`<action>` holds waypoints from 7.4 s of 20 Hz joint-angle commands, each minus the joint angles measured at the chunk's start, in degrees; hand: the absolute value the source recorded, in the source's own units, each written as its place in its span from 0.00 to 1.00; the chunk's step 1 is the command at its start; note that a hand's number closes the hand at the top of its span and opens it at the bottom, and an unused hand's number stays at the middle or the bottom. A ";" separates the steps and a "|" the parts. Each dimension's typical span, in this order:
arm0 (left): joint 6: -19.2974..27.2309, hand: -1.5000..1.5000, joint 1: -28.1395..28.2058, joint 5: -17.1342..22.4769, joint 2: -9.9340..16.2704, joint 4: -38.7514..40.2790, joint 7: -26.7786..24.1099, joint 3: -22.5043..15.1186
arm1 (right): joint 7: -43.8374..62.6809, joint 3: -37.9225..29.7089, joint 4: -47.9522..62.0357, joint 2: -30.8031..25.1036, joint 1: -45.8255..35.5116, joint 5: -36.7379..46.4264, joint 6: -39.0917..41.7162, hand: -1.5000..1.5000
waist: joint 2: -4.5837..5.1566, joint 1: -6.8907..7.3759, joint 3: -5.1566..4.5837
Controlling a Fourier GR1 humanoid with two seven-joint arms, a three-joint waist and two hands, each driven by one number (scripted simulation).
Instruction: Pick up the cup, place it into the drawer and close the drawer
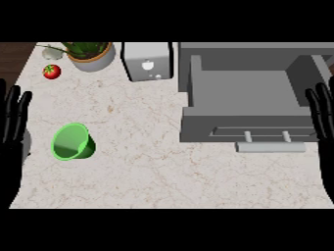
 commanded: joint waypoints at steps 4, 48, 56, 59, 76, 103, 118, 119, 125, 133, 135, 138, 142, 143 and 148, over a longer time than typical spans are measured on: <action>3.03 0.00 -4.69 -2.97 0.35 4.64 -1.98 4.13 | -0.05 1.47 1.09 0.46 -0.01 -0.29 1.82 0.00 | -1.16 0.02 0.07; 8.46 0.00 -0.05 6.96 -2.32 26.09 -10.06 8.24 | 6.58 1.61 1.97 3.48 -4.41 -2.87 1.89 0.00 | -1.16 0.10 0.05; 7.49 0.00 -0.58 7.06 -2.79 38.40 -20.14 10.02 | 14.00 -1.67 -0.76 0.78 -8.83 -7.87 2.57 0.00 | -1.14 0.07 0.04; 5.49 0.00 1.49 8.56 -1.53 37.67 -19.45 10.68 | 5.82 -0.12 6.59 2.55 -8.44 -3.64 2.71 0.00 | -1.14 0.28 0.06; 3.81 0.00 -6.97 11.50 -0.84 62.10 -34.98 14.85 | 8.79 -2.75 1.76 0.30 -5.03 -8.62 6.34 0.00 | -1.15 0.01 0.06; -6.71 0.00 -20.66 16.25 6.35 92.05 -49.15 18.10 | 6.19 -2.40 5.32 1.55 -5.80 -8.06 7.04 0.00 | -1.09 -0.04 0.05; -19.98 1.00 -26.00 18.31 6.03 102.02 -55.80 18.40 | 9.50 -2.61 -0.12 1.40 -3.49 -8.61 6.29 0.00 | -0.96 -0.60 -0.01; -19.84 1.00 -23.08 16.89 4.20 102.06 -58.94 16.89 | 12.06 -2.16 0.48 1.03 -6.66 -8.82 5.73 0.00 | -1.00 -0.34 0.00; -16.28 1.00 -25.79 16.42 6.82 100.17 -61.96 17.72 | 6.14 -1.18 1.47 2.56 -3.34 -6.99 6.43 0.00 | -0.96 -0.58 0.00; -16.62 1.00 -22.27 13.42 3.30 97.12 -64.15 13.66 | 17.60 -4.91 -3.39 -1.10 -8.40 -11.94 5.47 0.00 | -1.09 -0.28 0.01; -15.97 1.00 -22.74 13.79 2.80 93.37 -62.09 13.00 | 13.61 -3.83 -0.69 0.41 -6.96 -9.69 5.15 0.00 | -1.15 -0.06 0.05; -18.53 1.00 -21.51 14.27 3.30 89.48 -62.51 12.42 | 14.45 -5.29 -2.93 -1.56 -5.11 -11.38 7.03 0.00 | -1.25 -0.03 0.06; -19.60 1.00 -20.80 14.67 1.38 80.65 -57.59 9.28 | 12.17 -4.25 -1.02 0.29 -5.82 -9.92 5.88 0.00 | -1.41 0.60 0.11; -18.21 1.00 -21.74 14.27 1.81 78.55 -55.36 8.53 | 13.71 -2.32 -3.22 0.69 -3.79 -7.49 5.07 0.00 | -1.47 0.43 0.10; -16.54 1.00 -20.13 14.84 0.94 64.05 -44.31 4.20 | 13.56 -6.95 0.40 -1.27 -6.97 -11.17 5.83 0.00 | -1.46 0.80 0.14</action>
